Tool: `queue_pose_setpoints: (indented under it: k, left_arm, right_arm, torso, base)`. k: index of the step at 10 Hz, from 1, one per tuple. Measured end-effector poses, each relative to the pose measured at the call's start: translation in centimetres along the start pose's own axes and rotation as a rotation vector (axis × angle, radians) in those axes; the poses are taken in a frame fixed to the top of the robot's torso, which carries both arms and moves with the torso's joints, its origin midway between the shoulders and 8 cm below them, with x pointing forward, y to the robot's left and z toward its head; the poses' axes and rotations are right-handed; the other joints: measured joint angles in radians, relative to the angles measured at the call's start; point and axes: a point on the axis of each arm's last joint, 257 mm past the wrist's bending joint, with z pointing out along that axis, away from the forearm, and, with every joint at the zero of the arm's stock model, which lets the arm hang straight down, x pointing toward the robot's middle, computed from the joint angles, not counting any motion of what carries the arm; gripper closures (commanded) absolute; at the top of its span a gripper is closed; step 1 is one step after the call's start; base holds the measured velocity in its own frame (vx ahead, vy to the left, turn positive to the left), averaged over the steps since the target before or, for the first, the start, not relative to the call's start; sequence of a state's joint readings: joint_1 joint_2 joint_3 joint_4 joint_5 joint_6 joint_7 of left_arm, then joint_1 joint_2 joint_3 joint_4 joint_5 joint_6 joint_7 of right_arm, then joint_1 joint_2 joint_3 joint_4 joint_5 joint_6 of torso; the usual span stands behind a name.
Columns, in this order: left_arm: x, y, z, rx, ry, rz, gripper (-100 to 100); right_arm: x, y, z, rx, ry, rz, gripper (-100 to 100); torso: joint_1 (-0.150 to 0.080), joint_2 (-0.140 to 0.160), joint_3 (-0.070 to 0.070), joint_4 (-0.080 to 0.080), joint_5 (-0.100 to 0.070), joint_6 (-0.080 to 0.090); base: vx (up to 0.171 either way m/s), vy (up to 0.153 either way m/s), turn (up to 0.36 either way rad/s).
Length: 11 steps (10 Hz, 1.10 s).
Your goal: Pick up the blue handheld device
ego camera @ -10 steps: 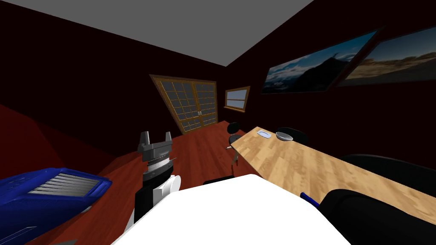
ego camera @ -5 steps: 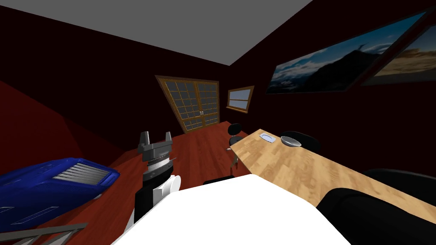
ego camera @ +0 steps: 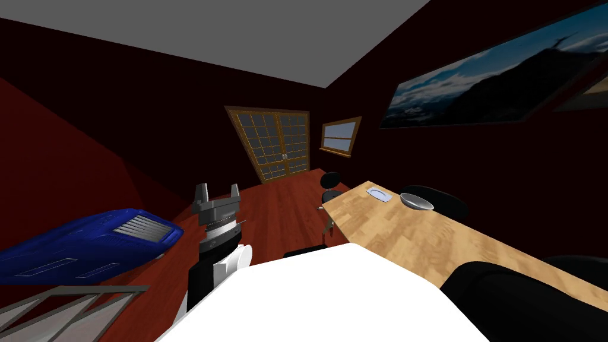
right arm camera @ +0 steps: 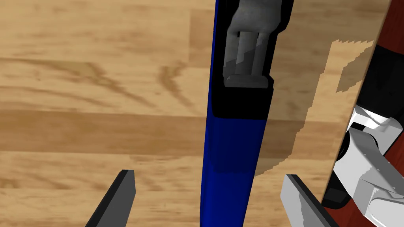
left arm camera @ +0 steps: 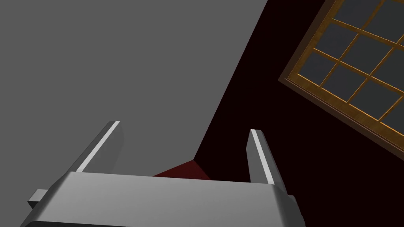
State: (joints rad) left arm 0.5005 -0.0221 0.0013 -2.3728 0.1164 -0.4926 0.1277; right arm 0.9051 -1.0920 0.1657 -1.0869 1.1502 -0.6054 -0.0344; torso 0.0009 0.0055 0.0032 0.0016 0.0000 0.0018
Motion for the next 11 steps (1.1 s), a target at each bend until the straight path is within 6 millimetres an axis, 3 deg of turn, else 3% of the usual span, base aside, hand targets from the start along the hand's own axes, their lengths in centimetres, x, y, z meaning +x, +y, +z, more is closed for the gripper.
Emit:
queue_pose_setpoints:
  k: [3,4,8,9,10,11]
  left_arm:
    - [0.00,0.00,0.00,0.000,0.000,0.000,0]
    - [-0.01,0.00,0.00,0.000,0.000,0.000,0]
    - [-0.01,0.00,-0.01,0.000,0.000,0.000,0]
    - [-0.01,0.00,-0.01,0.000,0.000,0.000,0]
    - [-0.01,0.00,-0.01,0.000,0.000,0.000,0]
    - [-0.02,0.00,-0.01,0.000,0.000,0.000,0]
  right_arm:
    - [0.71,0.65,1.28,0.003,0.001,0.056,-100]
    - [0.76,0.66,1.31,0.002,0.001,0.056,100]
    - [0.77,0.74,1.32,0.000,0.001,0.056,100]
    - [0.76,0.75,1.33,0.000,0.001,0.056,0]
    - [0.76,0.75,1.33,0.000,0.001,0.056,100]
    - [0.46,0.47,0.93,0.002,-0.001,0.042,100]
  torso:
    - [-0.001,0.001,0.001,0.000,0.000,0.001]
    - [-0.001,-0.001,-0.001,0.000,0.000,0.001]
    - [-0.004,-0.004,-0.002,-0.001,-0.001,0.001]
    - [-0.004,-0.004,-0.002,-0.001,-0.001,0.001]
    - [-0.004,-0.004,-0.002,-0.001,-0.001,0.001]
    - [-0.003,-0.006,-0.003,-0.002,-0.001,0.003]
  base:
    - [-0.063,0.002,0.115]
    - [-0.006,0.000,-0.004]
    - [-0.001,0.001,-0.001]
    - [0.000,0.000,0.000]
    - [0.055,-0.005,-0.251]
    - [0.086,-0.007,-0.260]
